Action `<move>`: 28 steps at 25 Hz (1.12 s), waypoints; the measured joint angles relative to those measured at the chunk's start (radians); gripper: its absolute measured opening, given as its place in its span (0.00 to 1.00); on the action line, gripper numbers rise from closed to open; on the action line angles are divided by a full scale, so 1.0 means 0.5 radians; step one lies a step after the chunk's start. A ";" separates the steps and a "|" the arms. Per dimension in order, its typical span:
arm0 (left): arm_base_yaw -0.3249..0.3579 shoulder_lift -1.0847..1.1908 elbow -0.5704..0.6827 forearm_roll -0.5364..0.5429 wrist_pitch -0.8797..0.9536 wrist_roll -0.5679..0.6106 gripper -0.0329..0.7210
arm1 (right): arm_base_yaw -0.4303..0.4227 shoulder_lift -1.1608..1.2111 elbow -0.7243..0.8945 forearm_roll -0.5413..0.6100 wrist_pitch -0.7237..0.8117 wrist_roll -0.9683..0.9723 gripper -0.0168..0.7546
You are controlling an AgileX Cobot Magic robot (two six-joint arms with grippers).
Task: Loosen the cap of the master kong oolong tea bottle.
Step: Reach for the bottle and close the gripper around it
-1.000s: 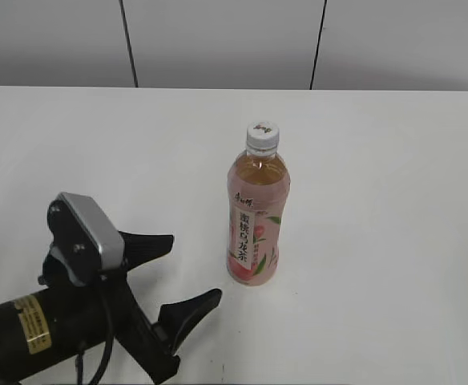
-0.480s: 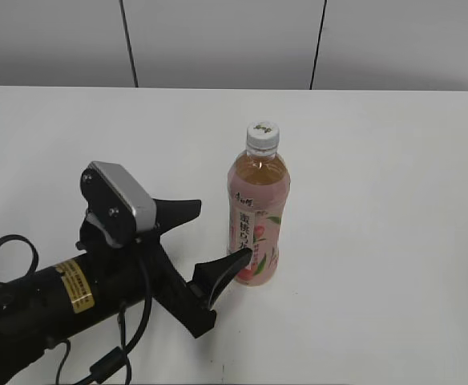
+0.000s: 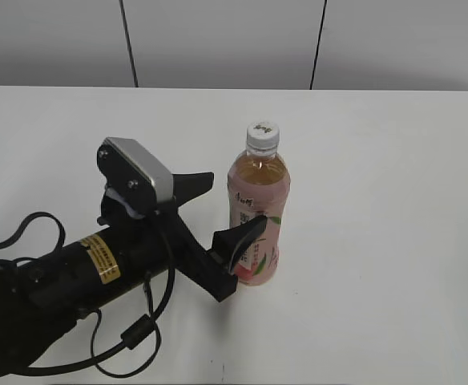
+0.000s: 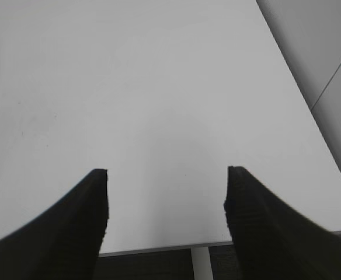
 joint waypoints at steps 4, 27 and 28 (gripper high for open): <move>0.000 0.044 -0.055 0.051 -0.007 0.000 0.80 | 0.000 0.000 0.000 0.000 0.000 0.000 0.64; 0.000 0.227 -0.310 0.164 0.063 -0.098 0.57 | 0.000 0.000 0.000 0.000 0.000 0.000 0.64; 0.000 0.227 -0.310 0.165 0.061 -0.098 0.57 | 0.000 0.000 0.000 0.000 0.000 0.000 0.64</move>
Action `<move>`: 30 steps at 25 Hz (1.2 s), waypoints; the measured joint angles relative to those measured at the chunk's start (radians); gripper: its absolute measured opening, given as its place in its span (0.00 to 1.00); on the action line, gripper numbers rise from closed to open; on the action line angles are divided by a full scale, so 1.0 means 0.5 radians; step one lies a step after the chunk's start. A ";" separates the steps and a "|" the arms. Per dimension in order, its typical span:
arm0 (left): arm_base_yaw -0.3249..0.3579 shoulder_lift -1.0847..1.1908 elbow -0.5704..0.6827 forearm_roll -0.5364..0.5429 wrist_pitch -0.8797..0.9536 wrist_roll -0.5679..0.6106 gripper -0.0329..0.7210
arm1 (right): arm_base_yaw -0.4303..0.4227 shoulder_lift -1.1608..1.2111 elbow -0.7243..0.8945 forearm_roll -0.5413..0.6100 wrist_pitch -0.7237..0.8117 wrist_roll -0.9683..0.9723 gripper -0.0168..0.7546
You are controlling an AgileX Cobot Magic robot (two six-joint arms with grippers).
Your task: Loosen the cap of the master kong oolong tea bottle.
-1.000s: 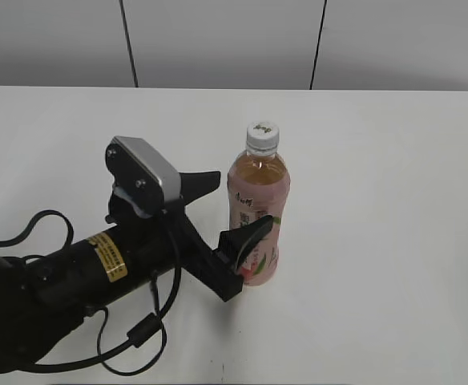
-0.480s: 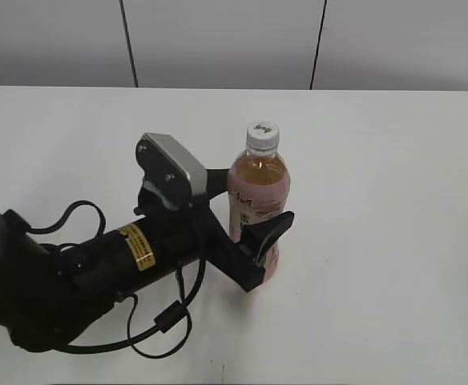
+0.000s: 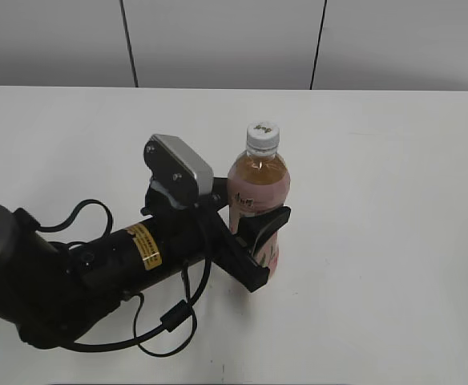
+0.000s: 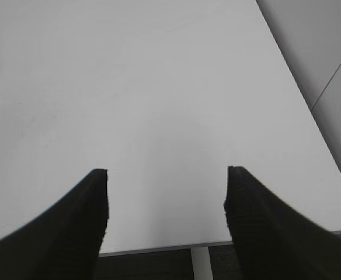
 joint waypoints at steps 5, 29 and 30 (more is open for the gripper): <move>0.000 0.007 0.000 0.001 -0.015 0.000 0.57 | 0.000 0.000 0.000 0.000 0.000 0.000 0.64; -0.069 -0.187 0.000 0.649 0.092 -0.132 0.57 | 0.000 0.000 0.000 0.000 0.000 0.000 0.64; -0.076 -0.187 -0.002 0.649 0.092 -0.137 0.57 | 0.000 0.000 0.000 0.000 0.000 0.000 0.64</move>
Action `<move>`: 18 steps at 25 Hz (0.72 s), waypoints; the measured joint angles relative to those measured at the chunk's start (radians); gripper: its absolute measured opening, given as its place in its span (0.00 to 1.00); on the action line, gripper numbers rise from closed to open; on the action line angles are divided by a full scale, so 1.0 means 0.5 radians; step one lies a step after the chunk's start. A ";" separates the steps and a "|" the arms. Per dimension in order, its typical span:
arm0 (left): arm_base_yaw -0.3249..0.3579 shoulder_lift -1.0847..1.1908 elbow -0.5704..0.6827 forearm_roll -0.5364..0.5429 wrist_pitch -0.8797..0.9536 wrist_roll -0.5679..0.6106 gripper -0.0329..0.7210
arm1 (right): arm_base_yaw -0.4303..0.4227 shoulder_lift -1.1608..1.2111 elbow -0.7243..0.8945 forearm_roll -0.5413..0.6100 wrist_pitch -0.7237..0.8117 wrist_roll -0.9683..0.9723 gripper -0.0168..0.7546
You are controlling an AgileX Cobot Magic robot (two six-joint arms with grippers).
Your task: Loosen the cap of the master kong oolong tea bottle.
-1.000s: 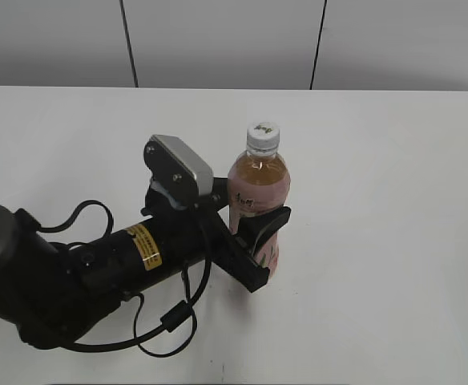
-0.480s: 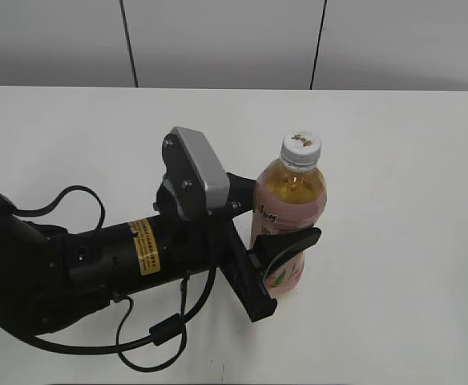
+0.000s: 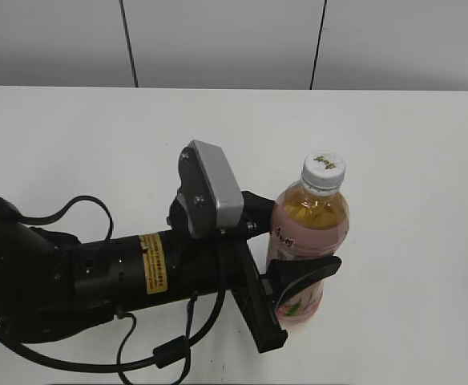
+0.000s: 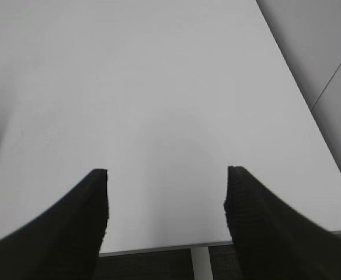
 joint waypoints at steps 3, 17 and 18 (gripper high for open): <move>-0.004 0.004 0.000 0.000 -0.003 -0.004 0.57 | 0.000 0.000 0.000 0.000 0.000 0.000 0.64; -0.004 0.104 -0.083 -0.002 0.006 -0.021 0.57 | 0.000 0.000 0.000 0.000 0.000 0.000 0.64; -0.004 0.104 -0.083 -0.002 0.005 -0.023 0.57 | 0.000 0.000 0.000 0.000 0.000 0.000 0.64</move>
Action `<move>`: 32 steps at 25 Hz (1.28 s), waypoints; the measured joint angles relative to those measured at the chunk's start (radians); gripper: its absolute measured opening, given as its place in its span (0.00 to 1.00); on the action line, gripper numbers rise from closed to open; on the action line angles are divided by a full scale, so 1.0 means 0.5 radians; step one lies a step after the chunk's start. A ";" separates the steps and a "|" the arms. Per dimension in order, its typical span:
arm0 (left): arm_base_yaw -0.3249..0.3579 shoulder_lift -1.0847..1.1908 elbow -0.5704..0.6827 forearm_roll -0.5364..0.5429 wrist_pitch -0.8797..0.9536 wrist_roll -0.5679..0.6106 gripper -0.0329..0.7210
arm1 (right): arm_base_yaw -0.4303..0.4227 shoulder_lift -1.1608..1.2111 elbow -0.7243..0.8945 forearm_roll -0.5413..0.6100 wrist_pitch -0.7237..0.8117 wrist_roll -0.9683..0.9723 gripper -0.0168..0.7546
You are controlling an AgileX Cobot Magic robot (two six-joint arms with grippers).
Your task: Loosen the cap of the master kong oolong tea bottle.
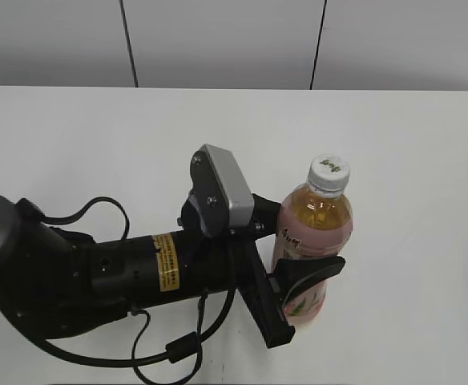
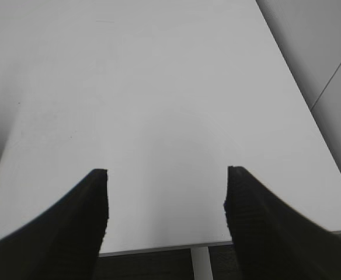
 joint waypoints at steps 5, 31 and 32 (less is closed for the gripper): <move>-0.014 0.007 -0.066 0.003 0.002 -0.015 0.57 | 0.000 0.000 0.000 0.000 0.000 0.000 0.64; -0.020 0.163 -0.090 0.026 -0.075 -0.041 0.57 | 0.000 0.000 0.000 0.000 0.000 0.000 0.64; -0.020 0.163 -0.090 0.026 -0.075 -0.041 0.57 | 0.000 0.000 0.000 0.000 0.000 0.000 0.64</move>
